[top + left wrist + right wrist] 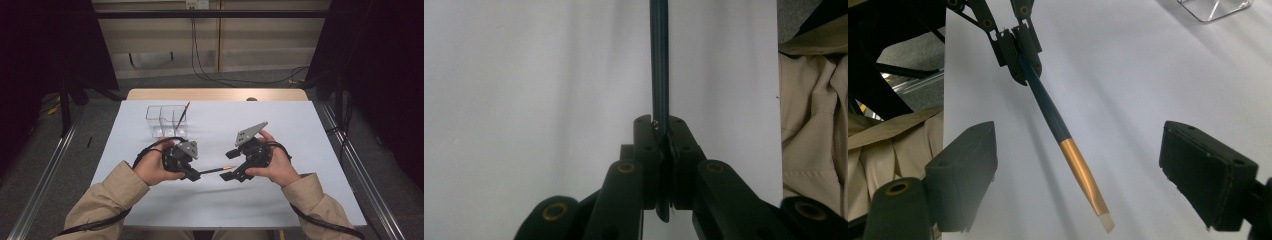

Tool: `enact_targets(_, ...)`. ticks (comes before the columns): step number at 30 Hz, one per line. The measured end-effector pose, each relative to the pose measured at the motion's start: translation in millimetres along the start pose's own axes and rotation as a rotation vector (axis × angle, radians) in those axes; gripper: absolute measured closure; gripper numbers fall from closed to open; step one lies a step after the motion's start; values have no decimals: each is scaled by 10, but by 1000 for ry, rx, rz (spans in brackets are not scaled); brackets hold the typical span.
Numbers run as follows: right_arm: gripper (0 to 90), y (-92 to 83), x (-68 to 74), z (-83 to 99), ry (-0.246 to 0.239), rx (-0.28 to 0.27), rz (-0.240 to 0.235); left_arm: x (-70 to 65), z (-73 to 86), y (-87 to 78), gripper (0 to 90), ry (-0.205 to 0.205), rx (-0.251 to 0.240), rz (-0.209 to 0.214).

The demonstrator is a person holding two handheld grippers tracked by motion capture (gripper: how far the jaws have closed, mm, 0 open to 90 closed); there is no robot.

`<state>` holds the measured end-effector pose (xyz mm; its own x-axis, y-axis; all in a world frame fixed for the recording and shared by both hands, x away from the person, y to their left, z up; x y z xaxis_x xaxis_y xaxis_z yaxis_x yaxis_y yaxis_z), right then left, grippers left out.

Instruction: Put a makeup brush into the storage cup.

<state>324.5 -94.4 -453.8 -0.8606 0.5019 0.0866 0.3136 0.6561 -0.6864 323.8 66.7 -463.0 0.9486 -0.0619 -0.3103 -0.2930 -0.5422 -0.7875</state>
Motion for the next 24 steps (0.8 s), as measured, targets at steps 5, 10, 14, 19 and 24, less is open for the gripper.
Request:
enact_targets(5,154,-13,-21,10,11,-18,3,0,7,-2,856,-3,-26,7)
enact_targets(10,154,-25,-27,5,17,-39,5,-5,19,8,855,-7,-29,18)
enact_targets(14,153,-41,-41,-24,39,-99,10,-7,22,18,855,-7,-38,16)
enact_targets(19,154,-97,-50,-99,69,-210,12,-7,26,13,855,-5,-40,16)
enact_targets(24,151,-128,-51,-143,92,-277,21,-8,30,25,855,-8,-49,20)
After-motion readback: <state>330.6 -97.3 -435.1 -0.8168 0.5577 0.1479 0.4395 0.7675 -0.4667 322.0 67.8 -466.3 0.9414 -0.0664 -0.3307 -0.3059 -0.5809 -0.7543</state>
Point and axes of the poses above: each handheld gripper's, and its own axes: y roughly forward along the jaws, z roughly out of its underside, x roughly to its left, the point moved 7 cm from there along y, roughly forward along the jaws, and after that the axes turned 12 degrees about z, right-handed, at the moved point
